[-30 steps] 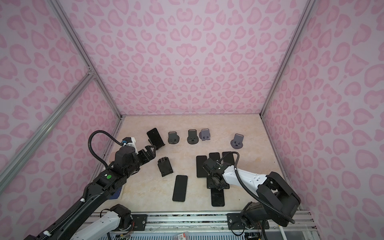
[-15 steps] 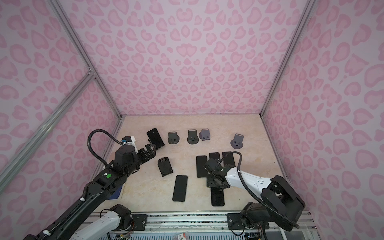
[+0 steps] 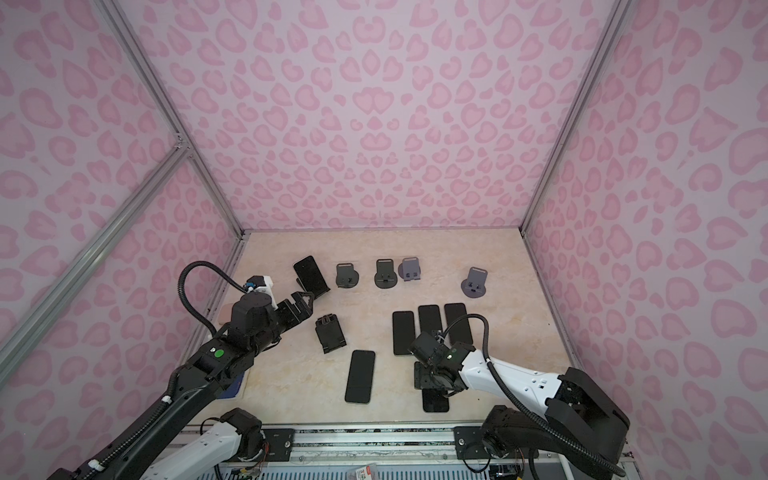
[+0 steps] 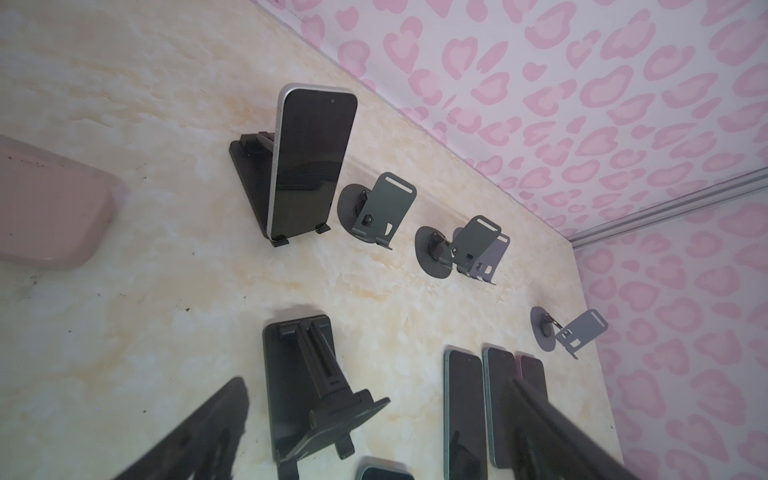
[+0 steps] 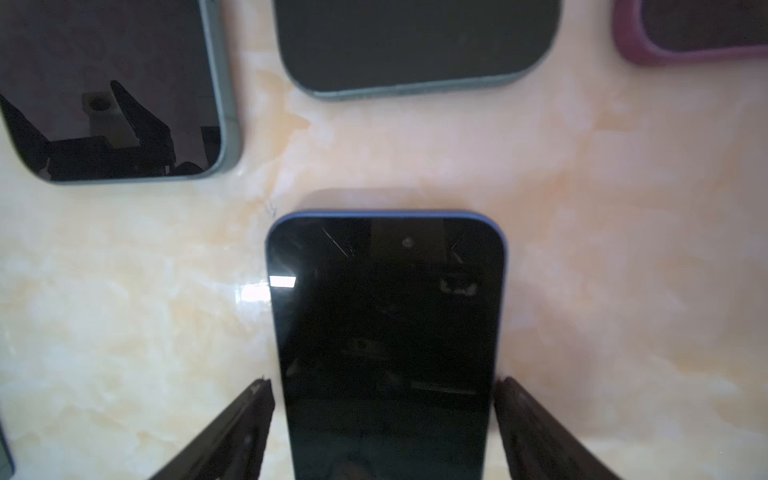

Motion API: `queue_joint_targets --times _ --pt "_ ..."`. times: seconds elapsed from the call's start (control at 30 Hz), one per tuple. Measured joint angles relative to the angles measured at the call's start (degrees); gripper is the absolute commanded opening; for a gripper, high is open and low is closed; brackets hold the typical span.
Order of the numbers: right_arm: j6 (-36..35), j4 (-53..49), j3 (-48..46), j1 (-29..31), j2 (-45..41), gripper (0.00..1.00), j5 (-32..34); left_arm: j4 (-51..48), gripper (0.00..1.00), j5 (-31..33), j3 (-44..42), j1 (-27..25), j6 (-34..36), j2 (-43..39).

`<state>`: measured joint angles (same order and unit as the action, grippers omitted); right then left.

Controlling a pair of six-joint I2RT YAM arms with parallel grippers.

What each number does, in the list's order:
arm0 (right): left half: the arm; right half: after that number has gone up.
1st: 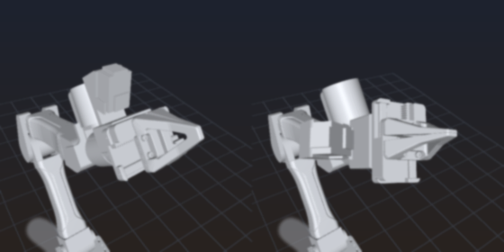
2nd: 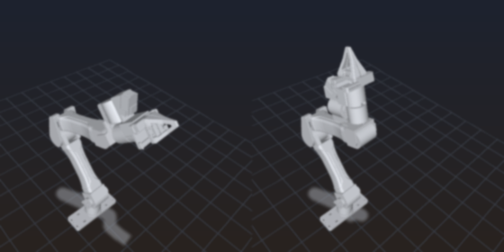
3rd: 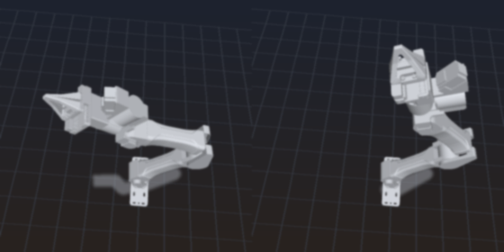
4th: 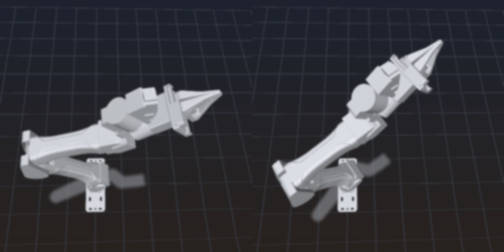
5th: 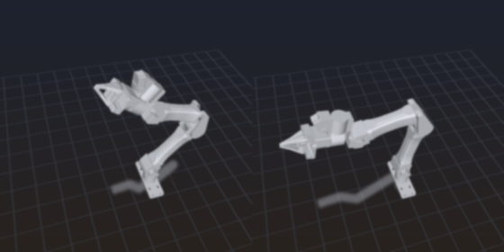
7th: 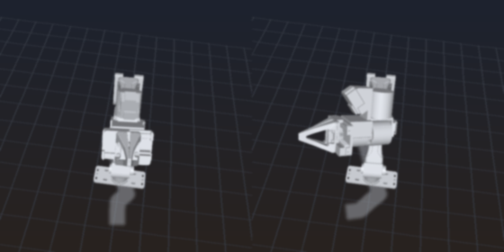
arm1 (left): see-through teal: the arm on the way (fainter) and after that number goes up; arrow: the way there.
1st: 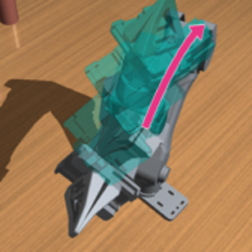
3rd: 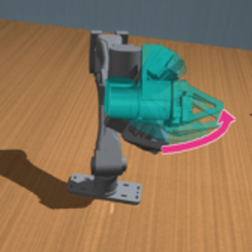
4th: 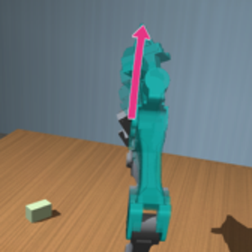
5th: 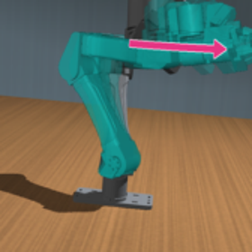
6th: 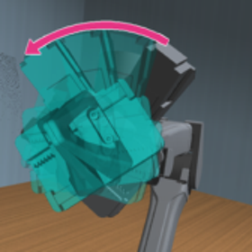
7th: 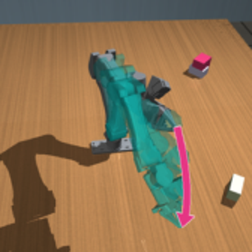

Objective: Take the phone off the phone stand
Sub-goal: 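Open the right gripper to release the blue-edged phone, then reach the right gripper across to the white-edged phone on the nearest stand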

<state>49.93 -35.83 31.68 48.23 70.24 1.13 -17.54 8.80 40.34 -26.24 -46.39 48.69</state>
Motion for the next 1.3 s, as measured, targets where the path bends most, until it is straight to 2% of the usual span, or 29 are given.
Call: queue_joint_targets --times 0.1,0.3,0.5,0.67,1.0,1.3 --pt "0.04 -0.57 0.57 0.15 0.07 0.86 0.83 -0.13 0.98 -0.04 -0.46 0.0 0.0 -0.15" --pt "-2.49 -3.78 7.52 0.24 -1.55 0.9 5.46 -1.84 0.98 0.33 1.81 -0.02 1.64 1.09" --pt "-12.04 -2.01 14.62 0.26 -3.5 0.94 8.52 -3.43 0.97 3.65 5.14 -0.02 3.61 2.47" --pt "-21.49 8.35 19.37 0.26 -1.16 0.98 8.83 -5.18 0.96 8.2 6.23 0.0 5.2 2.97" --pt "-37.53 24.09 39.34 0.26 20.04 0.99 0.72 -8.68 0.95 13.66 6.91 0.04 4.76 3.76" --pt "-45.81 27.85 63.43 0.04 43.91 0.99 -5.49 -13.16 0.95 15.37 6.91 3.21 3.93 0.0"
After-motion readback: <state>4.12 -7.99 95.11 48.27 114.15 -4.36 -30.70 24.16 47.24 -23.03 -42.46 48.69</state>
